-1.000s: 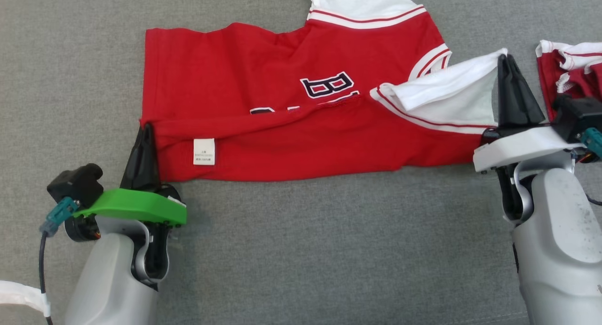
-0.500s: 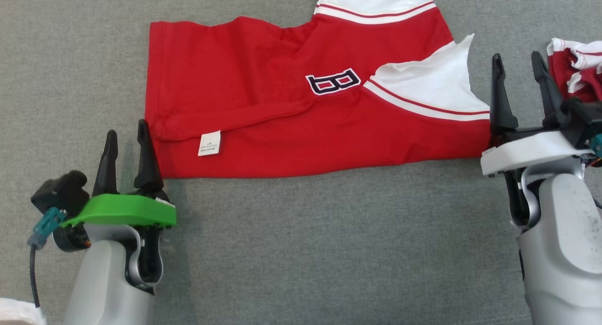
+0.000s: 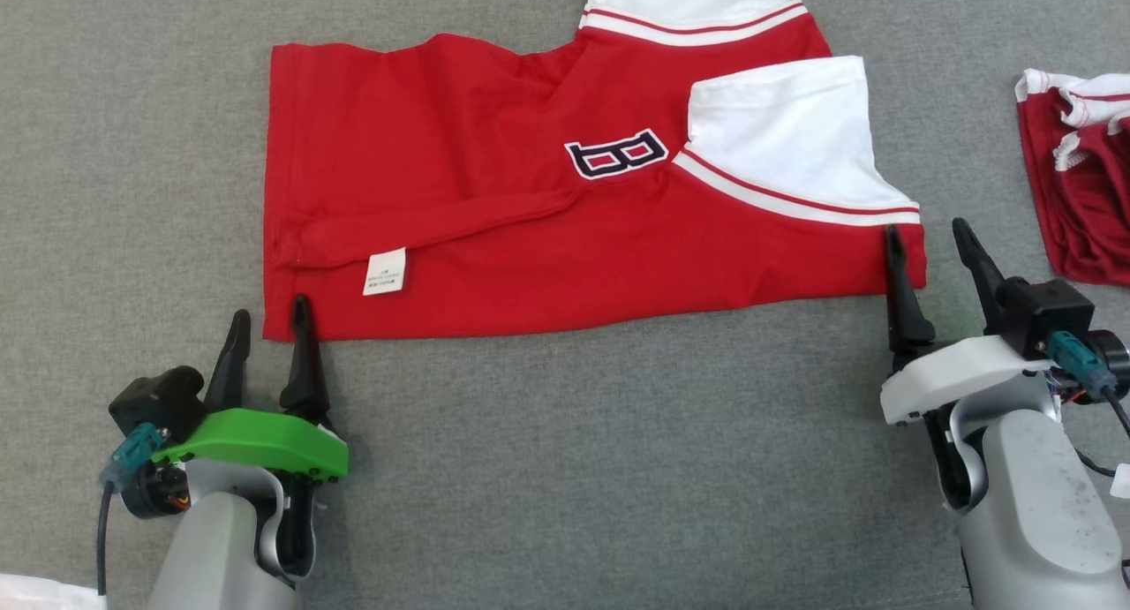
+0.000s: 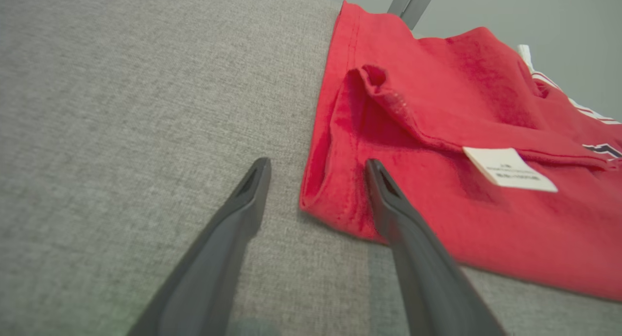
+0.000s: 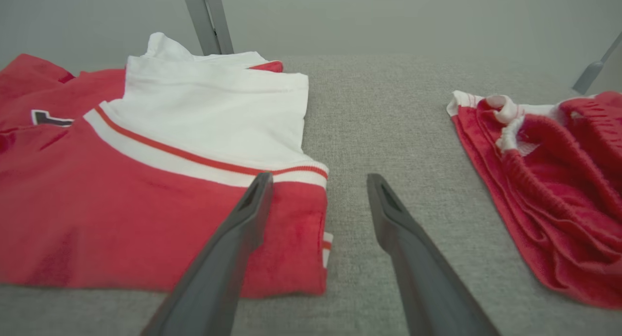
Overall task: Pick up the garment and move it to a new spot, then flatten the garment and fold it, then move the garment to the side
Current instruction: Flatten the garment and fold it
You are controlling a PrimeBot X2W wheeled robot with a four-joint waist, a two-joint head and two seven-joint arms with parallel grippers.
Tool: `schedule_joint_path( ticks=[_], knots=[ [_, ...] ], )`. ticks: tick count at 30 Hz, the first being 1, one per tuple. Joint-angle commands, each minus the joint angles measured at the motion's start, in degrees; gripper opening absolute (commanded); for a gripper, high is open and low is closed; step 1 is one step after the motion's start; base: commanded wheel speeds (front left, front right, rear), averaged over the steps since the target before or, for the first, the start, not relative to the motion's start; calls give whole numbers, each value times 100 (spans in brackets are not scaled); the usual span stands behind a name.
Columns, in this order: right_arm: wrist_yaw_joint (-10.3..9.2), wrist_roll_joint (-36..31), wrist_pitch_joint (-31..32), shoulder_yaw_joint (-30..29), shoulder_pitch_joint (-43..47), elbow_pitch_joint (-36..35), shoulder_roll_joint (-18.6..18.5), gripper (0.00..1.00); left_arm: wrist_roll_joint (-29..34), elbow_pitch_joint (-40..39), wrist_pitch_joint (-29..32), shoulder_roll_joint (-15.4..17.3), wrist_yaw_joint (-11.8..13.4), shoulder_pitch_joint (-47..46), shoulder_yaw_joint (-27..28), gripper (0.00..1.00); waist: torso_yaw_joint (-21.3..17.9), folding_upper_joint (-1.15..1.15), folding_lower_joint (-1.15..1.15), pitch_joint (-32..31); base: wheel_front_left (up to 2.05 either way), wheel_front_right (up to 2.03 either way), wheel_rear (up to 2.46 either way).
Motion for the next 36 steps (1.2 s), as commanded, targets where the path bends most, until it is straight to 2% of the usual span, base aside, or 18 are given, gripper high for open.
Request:
schedule_joint_path(
  ticks=[1, 6, 7, 8, 9, 10, 15, 20, 26, 30, 36],
  knots=[
    [-10, -54, -23, -19, 28, 113, -22, 100, 26, 213, 47, 20, 16, 23, -6, 100, 1, 0, 0, -2, 0, 0, 0],
    [-10, -177, -11, 35, -60, 701, -20, 100, 138, 620, 72, 32, 16, -22, -177, 100, 21, 0, 0, -19, 0, 0, 0],
    [-10, -180, -9, 68, -63, 816, -20, 73, 133, 686, 77, 30, 16, -17, -214, 100, 25, 0, 0, -25, 0, 0, 0],
    [-10, -150, -7, 128, -79, 963, -18, 29, 113, 763, 83, 24, 16, -17, -263, 88, 31, 0, 0, -32, 0, 0, 0],
    [-10, -125, -2, 177, -96, 1053, -8, 0, 77, 832, 90, 15, 16, -14, -324, 15, 34, 0, 0, -41, 0, 0, 0],
    [-8, -62, 14, 208, -119, 1133, -4, 0, 30, 893, 94, 10, 16, -11, -402, 0, 37, 0, 0, -51, 0, 0, 0],
    [-12, 134, -10, 204, -186, 920, -32, 0, -66, 634, 67, 90, 13, -73, -595, 0, 73, 0, 0, -163, 0, 0, 0],
    [-10, 333, -13, 263, -313, 407, -26, 0, 16, -92, 23, 127, 13, -122, -362, 0, 85, 0, 0, -359, 0, 0, 0],
    [-10, 476, -17, 260, -639, 135, -25, 0, 33, -713, 23, 181, 13, -273, -60, 0, 65, 0, 0, -774, 0, 0, 0],
    [-10, 656, -17, 311, -656, 216, -87, 0, 72, -888, 23, 126, 13, -139, 170, 0, 66, 0, 0, -1126, 0, 0, 0],
    [-11, 985, -17, 520, -11, 555, -245, 0, 188, -624, 23, 15, 15, 542, 298, 0, 92, 0, 0, -1512, 0, 0, 0]
  ],
)
